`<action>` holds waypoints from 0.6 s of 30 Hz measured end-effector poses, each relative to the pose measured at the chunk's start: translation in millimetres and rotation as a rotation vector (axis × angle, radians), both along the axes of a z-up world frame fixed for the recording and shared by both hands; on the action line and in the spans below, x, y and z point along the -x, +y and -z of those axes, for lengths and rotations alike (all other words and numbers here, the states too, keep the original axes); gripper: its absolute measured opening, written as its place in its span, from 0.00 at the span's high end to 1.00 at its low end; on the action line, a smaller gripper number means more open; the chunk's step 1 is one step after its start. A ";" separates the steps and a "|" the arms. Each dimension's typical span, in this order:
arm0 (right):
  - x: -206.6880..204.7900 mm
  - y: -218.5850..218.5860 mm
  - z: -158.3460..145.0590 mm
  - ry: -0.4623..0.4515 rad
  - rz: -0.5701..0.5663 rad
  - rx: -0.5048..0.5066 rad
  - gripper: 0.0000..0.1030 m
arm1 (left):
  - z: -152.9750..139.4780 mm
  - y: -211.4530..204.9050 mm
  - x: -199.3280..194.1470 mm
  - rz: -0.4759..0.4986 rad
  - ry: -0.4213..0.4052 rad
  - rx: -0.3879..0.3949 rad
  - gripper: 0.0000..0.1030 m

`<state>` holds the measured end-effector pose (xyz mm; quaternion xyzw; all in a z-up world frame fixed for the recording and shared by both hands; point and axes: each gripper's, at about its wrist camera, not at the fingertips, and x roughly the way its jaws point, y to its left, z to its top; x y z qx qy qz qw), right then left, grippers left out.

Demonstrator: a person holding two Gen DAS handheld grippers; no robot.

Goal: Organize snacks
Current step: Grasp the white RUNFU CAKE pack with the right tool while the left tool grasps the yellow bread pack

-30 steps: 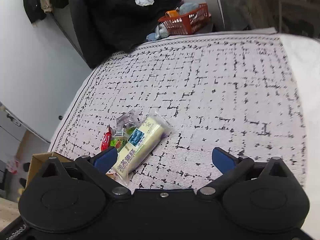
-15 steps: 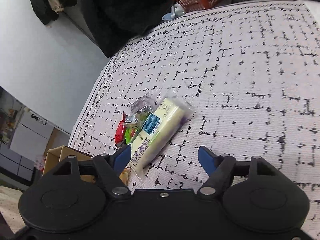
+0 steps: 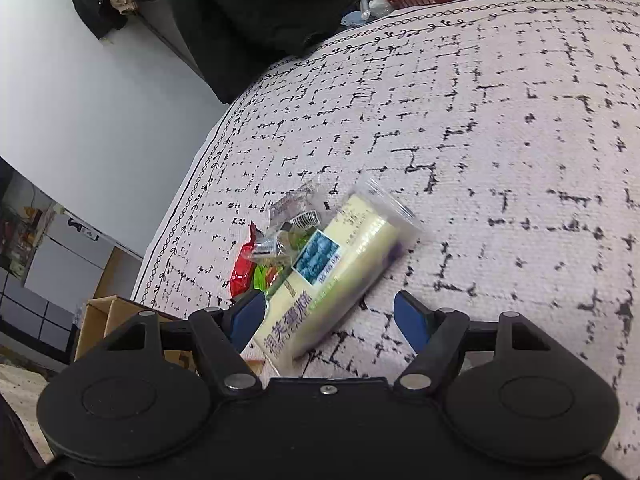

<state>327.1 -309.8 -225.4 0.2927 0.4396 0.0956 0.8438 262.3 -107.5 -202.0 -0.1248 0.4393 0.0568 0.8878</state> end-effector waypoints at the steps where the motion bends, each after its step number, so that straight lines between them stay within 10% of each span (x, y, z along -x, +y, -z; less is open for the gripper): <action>1: -2.6 1.9 -0.1 -0.002 0.000 0.006 0.31 | 3.0 2.1 -0.6 -0.009 0.011 0.004 0.45; 10: -17.0 26.2 -1.8 -0.029 -0.015 0.140 0.28 | 7.8 13.0 -1.0 -0.049 0.041 0.022 0.64; 18: -5.8 14.0 -4.7 -0.018 -0.014 0.176 0.60 | 0.0 14.9 2.4 -0.070 0.035 0.030 0.65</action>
